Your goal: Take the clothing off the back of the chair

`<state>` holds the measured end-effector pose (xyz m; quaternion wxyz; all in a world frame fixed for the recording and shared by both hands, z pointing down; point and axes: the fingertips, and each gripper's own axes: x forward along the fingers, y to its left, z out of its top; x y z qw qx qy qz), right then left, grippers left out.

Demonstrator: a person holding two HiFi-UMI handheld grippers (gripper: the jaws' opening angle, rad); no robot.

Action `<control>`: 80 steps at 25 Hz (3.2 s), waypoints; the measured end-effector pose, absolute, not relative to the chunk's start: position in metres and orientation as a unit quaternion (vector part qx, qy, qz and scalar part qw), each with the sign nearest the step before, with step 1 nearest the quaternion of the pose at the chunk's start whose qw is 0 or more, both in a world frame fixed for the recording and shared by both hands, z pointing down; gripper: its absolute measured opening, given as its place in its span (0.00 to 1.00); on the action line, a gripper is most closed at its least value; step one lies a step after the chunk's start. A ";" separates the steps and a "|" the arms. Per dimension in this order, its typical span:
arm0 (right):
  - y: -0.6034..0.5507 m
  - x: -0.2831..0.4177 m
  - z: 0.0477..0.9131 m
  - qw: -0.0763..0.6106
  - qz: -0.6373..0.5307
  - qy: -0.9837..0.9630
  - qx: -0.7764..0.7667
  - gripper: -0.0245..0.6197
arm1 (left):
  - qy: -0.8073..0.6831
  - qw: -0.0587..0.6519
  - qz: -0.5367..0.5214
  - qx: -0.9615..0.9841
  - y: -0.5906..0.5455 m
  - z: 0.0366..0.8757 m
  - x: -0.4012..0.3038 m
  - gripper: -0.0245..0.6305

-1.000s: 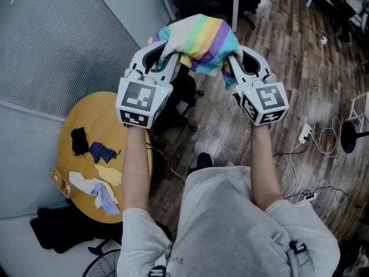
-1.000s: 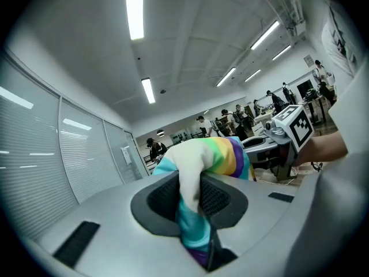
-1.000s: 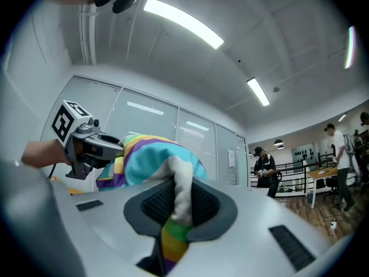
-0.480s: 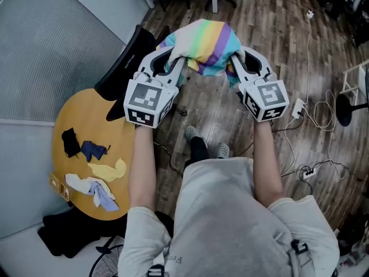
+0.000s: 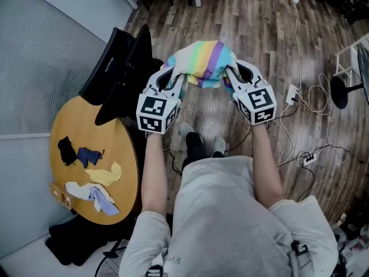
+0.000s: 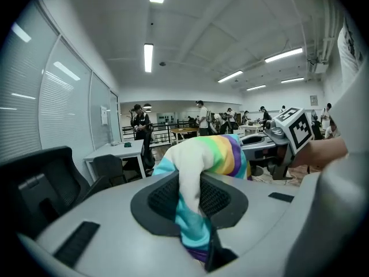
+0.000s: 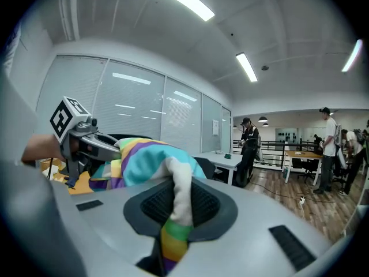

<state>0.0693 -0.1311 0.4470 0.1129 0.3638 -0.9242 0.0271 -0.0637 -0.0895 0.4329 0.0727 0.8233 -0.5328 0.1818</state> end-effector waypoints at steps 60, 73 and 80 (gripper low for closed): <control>-0.092 0.132 0.528 0.160 0.049 -0.898 0.406 0.13 | -0.574 0.150 0.136 0.794 -0.066 0.523 -0.009 0.17; -0.084 0.120 0.531 0.166 0.045 -0.904 0.392 0.13 | -0.583 0.149 0.133 0.787 -0.055 0.529 -0.021 0.17; -0.084 0.112 0.522 0.157 0.036 -0.908 0.386 0.13 | -0.593 0.127 0.134 0.783 -0.046 0.522 -0.027 0.17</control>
